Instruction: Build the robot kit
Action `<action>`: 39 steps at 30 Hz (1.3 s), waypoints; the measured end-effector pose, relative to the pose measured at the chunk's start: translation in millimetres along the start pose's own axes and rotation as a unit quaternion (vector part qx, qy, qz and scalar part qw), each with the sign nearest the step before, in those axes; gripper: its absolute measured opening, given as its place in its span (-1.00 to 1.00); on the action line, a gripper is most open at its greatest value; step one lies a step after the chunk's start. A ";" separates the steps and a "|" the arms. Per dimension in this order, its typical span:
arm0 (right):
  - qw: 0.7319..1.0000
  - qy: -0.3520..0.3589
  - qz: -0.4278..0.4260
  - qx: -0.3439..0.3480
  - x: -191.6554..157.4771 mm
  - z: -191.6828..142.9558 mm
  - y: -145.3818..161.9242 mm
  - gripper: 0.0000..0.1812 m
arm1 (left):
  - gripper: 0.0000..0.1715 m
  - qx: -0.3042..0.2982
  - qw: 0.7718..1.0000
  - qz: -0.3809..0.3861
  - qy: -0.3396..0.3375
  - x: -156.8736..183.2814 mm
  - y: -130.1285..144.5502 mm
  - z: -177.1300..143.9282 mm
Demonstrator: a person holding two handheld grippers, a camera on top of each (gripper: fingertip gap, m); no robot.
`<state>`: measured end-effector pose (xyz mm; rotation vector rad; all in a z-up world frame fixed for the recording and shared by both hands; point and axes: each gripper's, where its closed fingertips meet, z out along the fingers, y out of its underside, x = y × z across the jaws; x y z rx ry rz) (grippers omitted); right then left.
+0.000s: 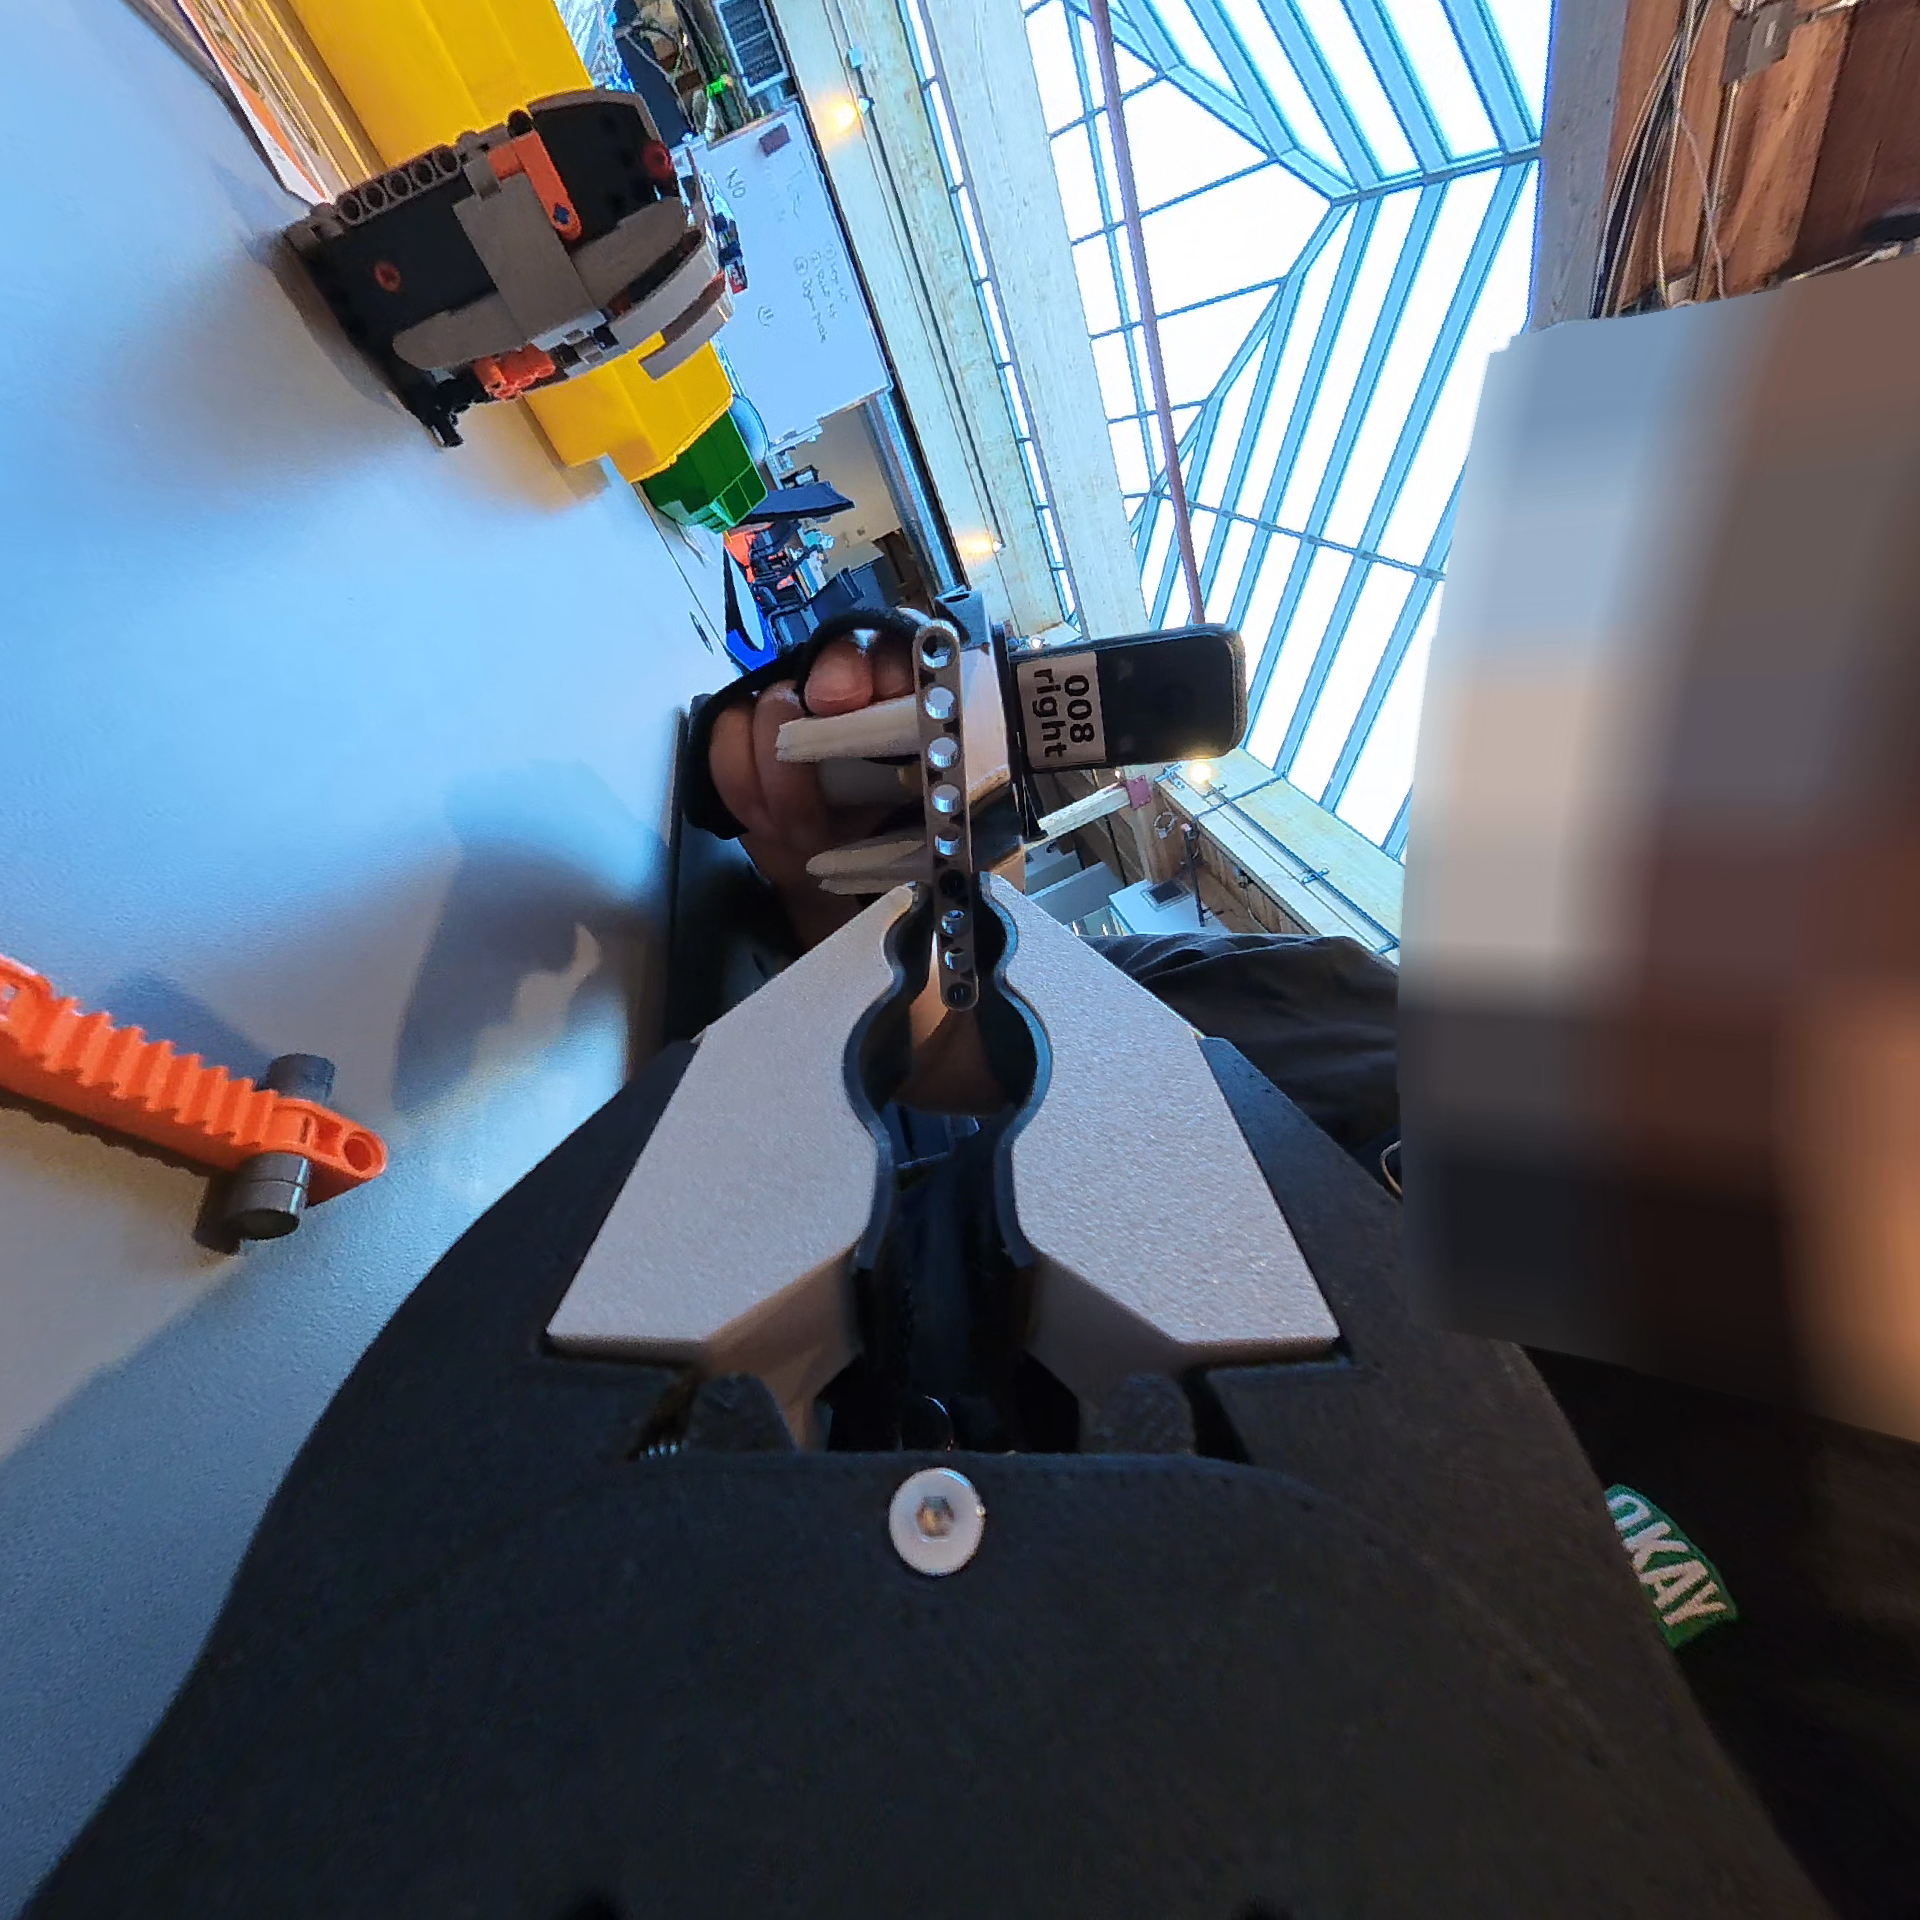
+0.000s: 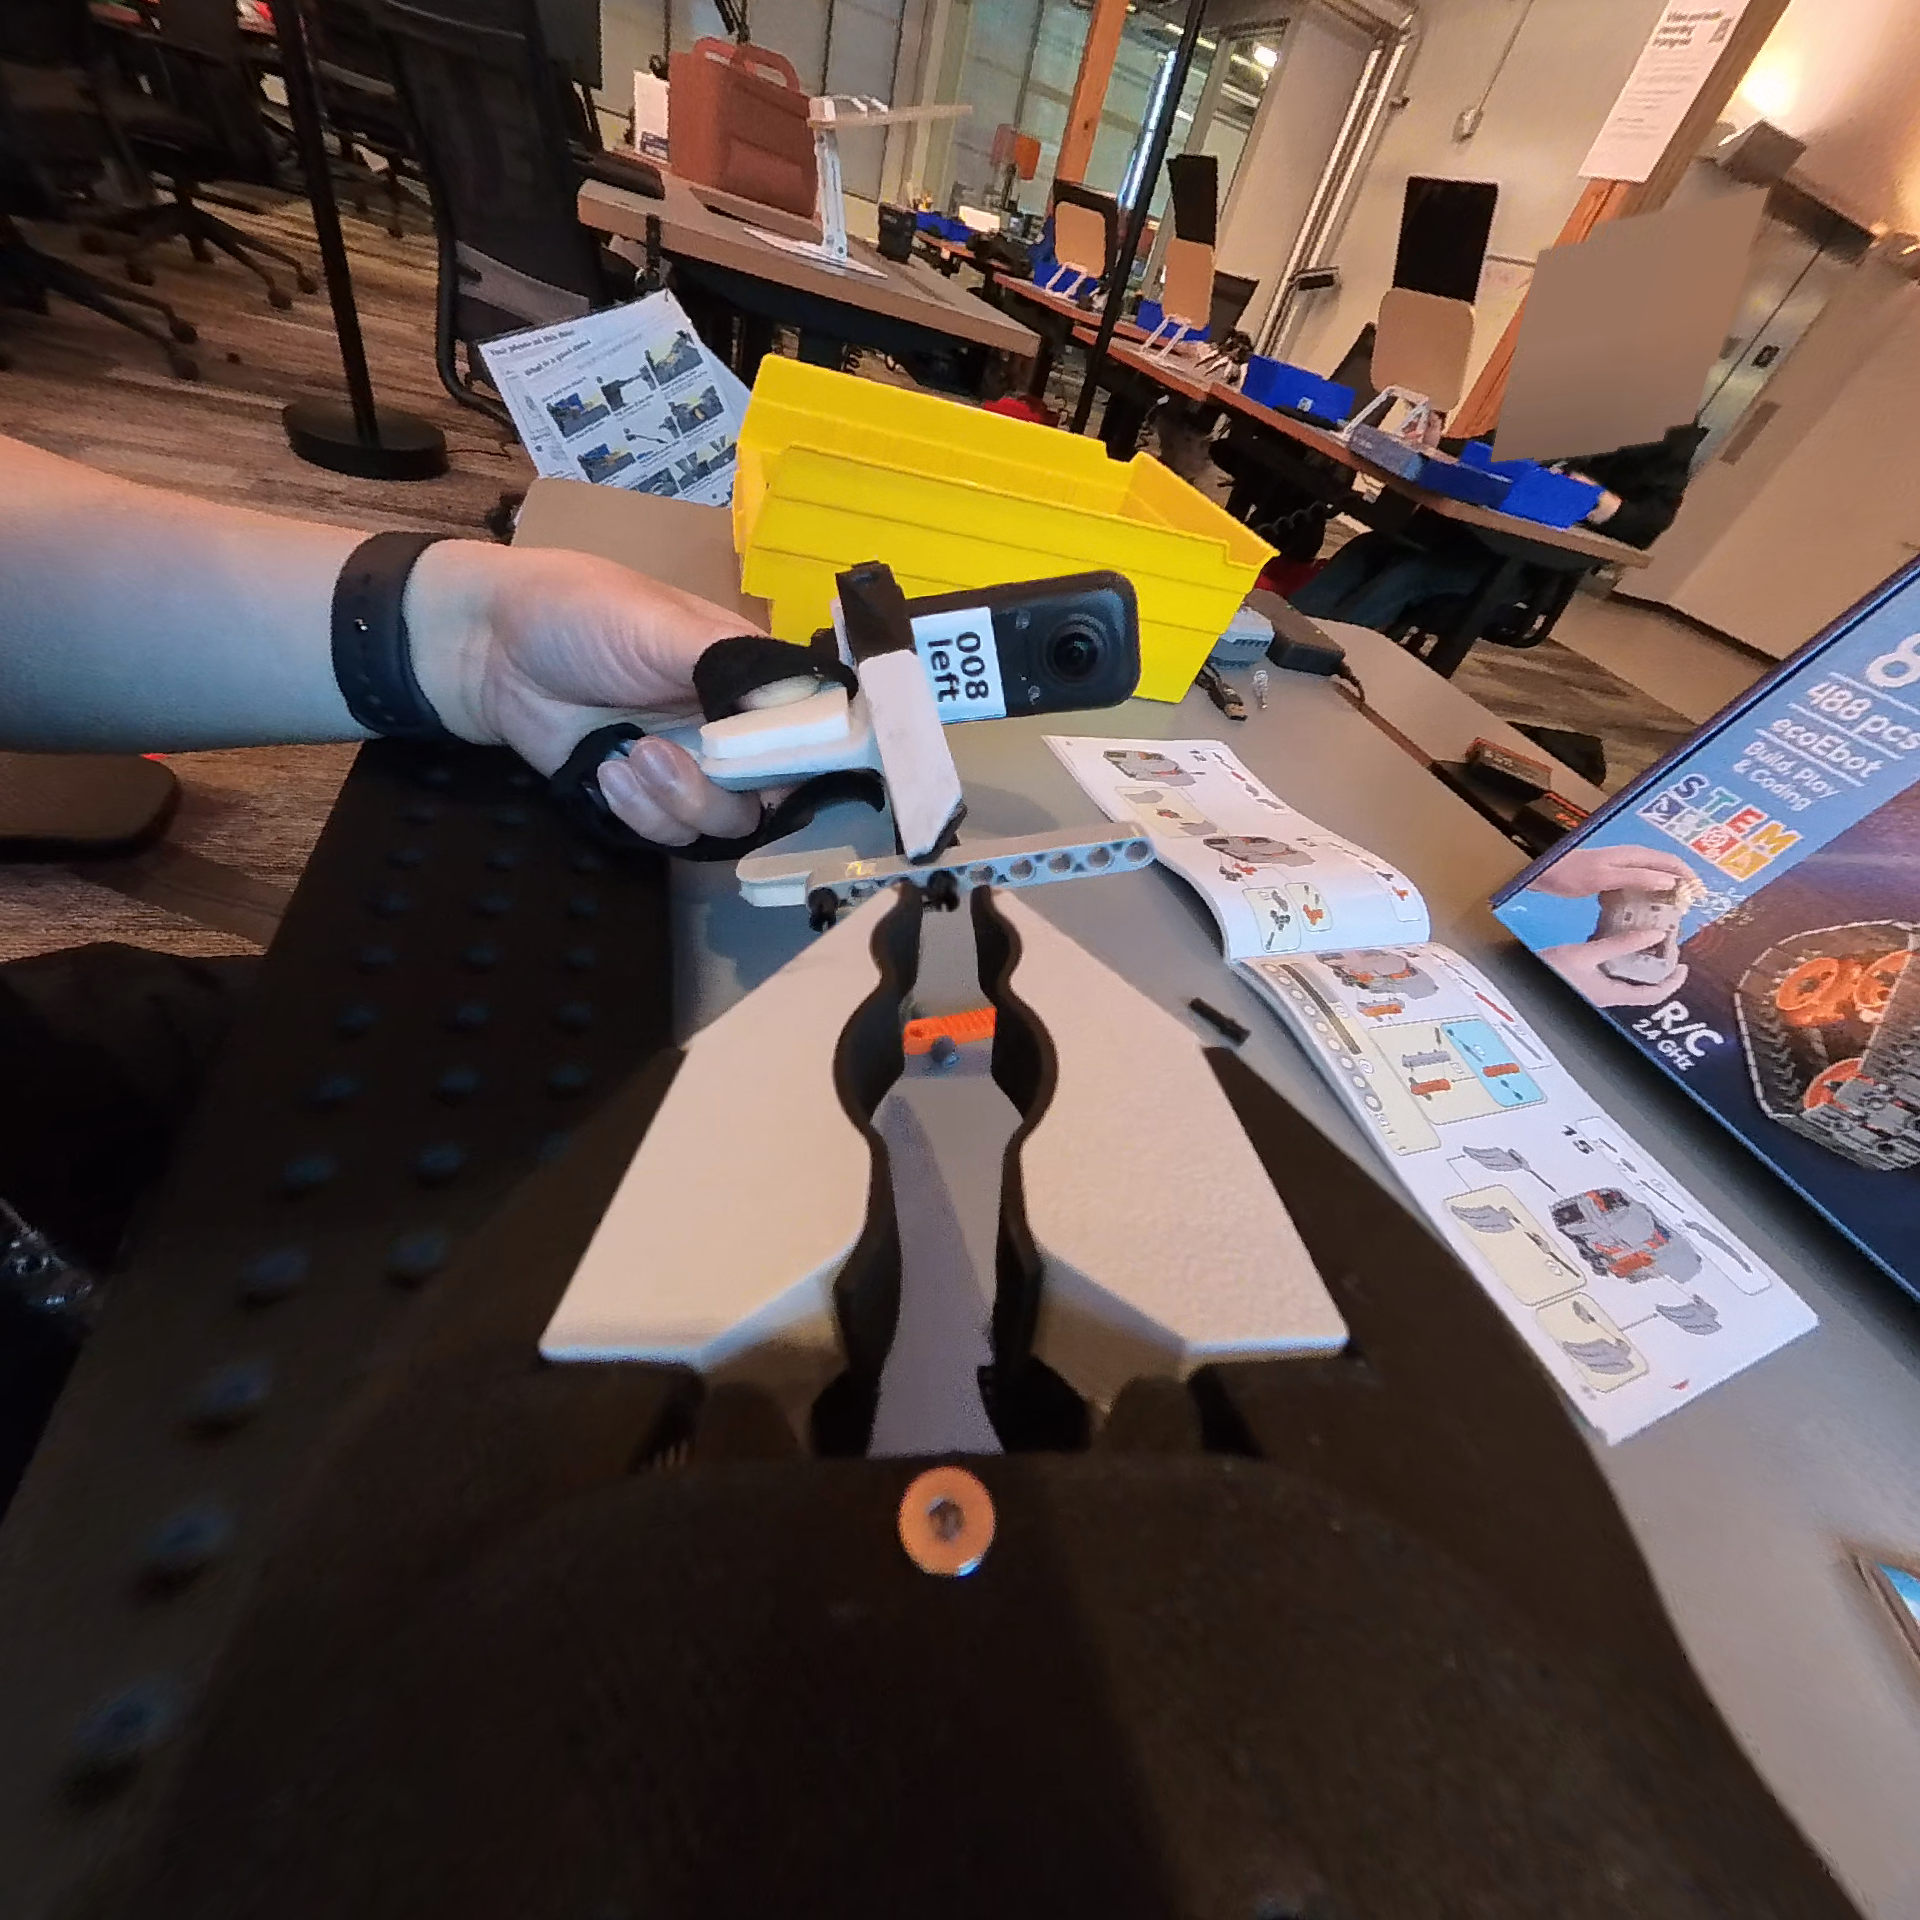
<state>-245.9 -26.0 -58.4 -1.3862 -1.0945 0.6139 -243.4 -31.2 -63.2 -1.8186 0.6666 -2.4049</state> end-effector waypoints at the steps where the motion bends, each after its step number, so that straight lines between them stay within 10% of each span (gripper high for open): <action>1: 1.000 0.001 0.001 -0.003 0.2 0.6 1.4 -0.92 | -0.96 -0.003 1.000 0.001 0.000 0.0 1.0 0.5; 39: 0.999 -0.019 0.024 0.009 -4.9 3.2 0.4 -0.98 | -0.96 -0.004 1.000 -0.001 0.012 0.9 0.5 1.3</action>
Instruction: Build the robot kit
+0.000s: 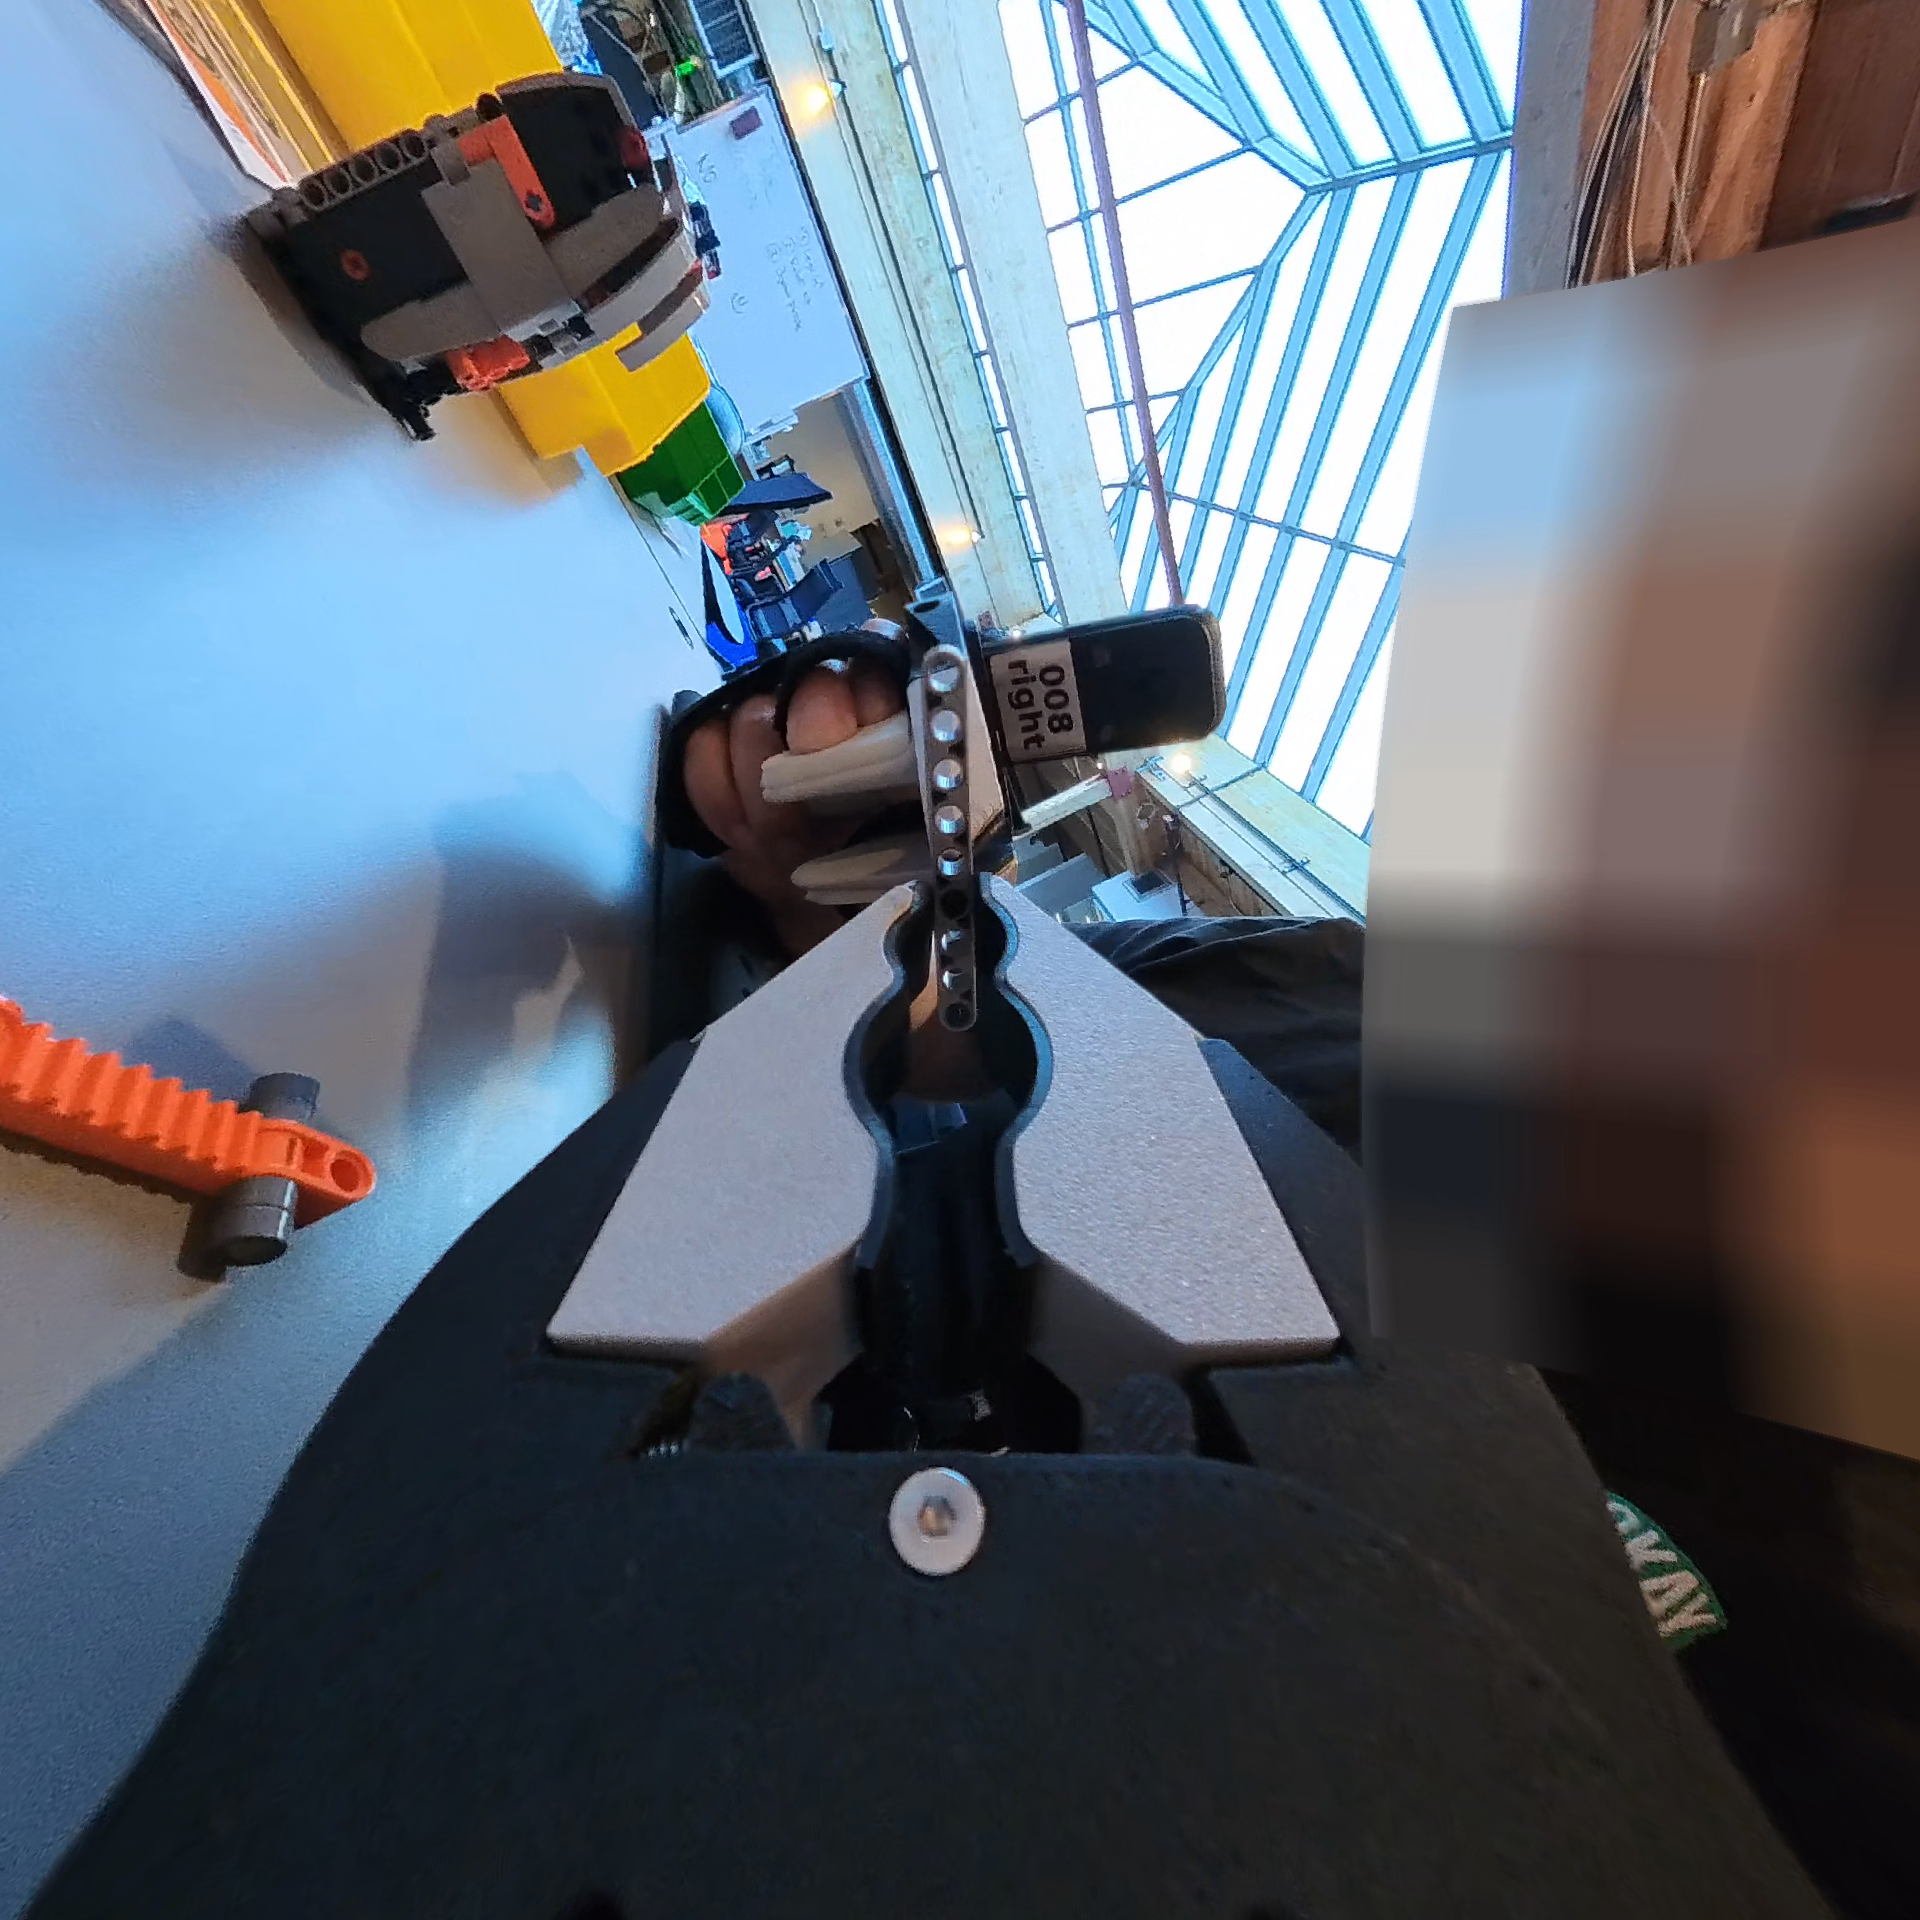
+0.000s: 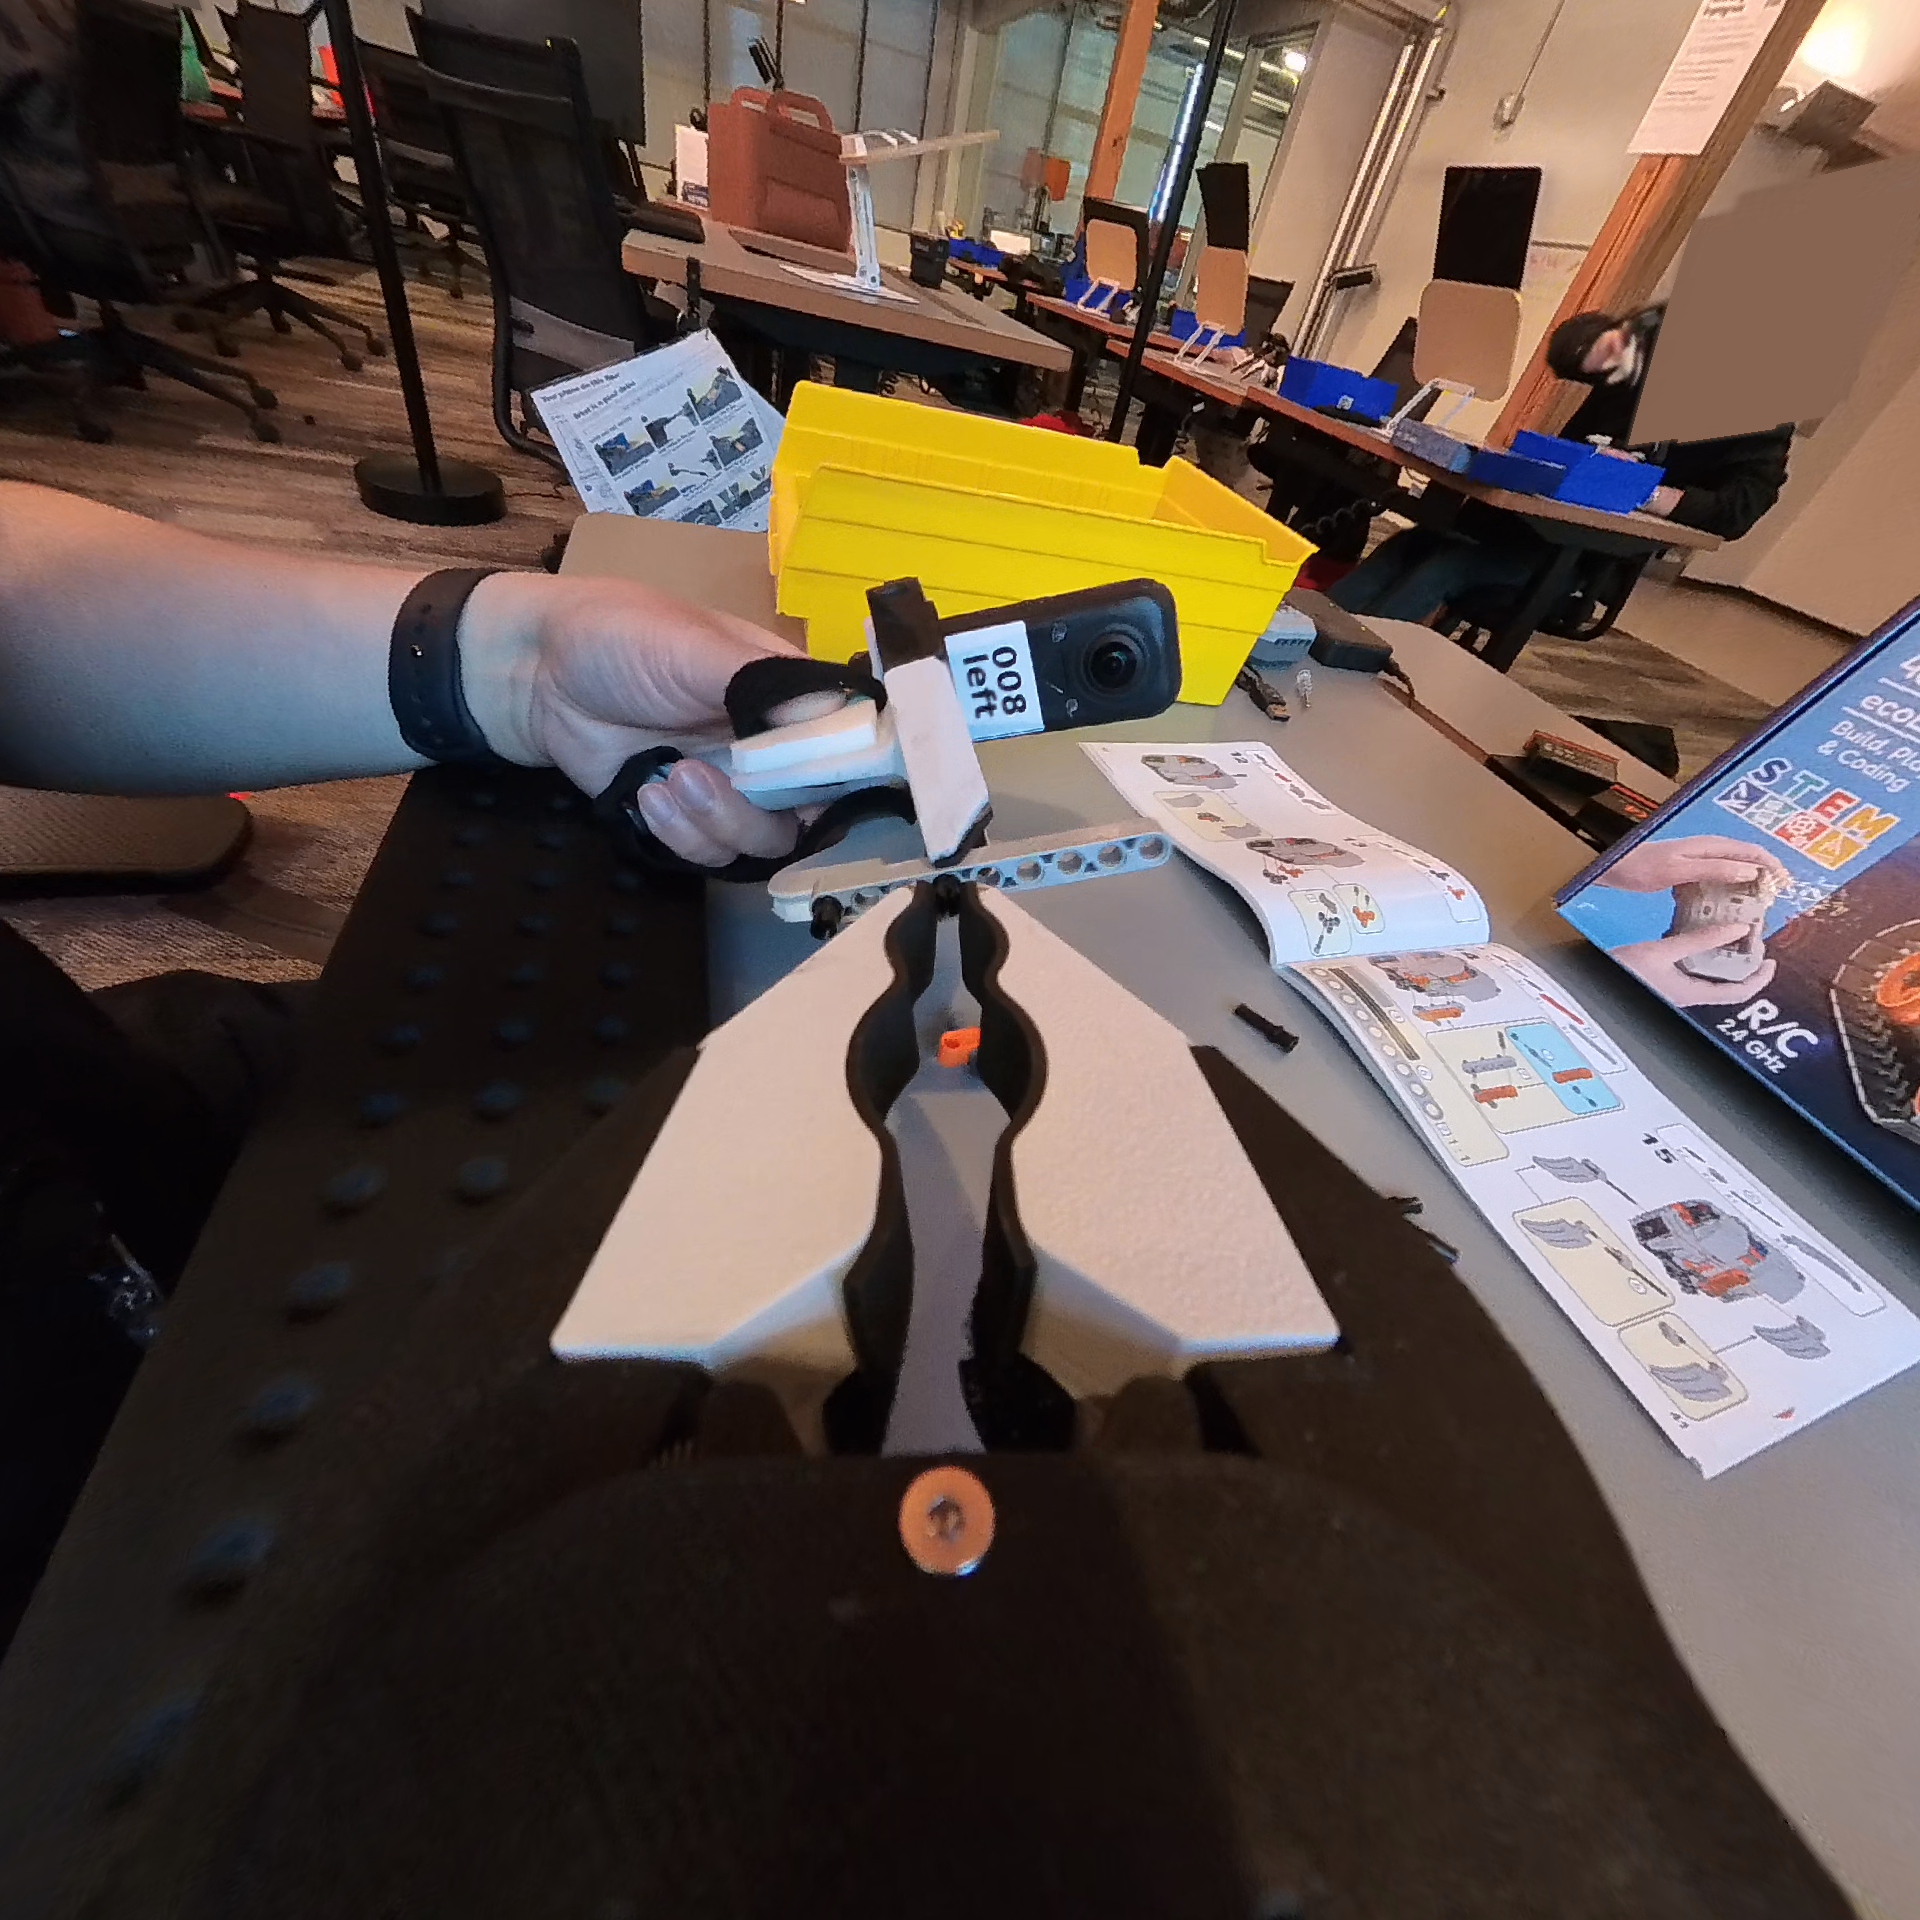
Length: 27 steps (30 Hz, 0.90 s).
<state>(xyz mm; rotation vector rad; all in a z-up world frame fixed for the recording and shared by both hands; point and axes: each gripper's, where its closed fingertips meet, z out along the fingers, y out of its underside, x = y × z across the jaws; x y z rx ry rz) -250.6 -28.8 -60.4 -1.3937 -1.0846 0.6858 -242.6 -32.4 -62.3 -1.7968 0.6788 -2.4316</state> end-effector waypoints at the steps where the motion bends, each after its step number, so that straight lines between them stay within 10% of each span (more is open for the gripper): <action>1: 1.000 -0.002 0.006 0.000 0.3 0.2 1.0 -0.98 | -0.96 0.000 1.000 -0.002 -0.002 -1.2 0.2 -0.1; 27: 1.000 -0.005 0.010 0.013 -1.5 3.3 -0.8 -0.98 | -0.96 0.005 1.000 0.008 -0.003 1.4 -3.7 -0.2</action>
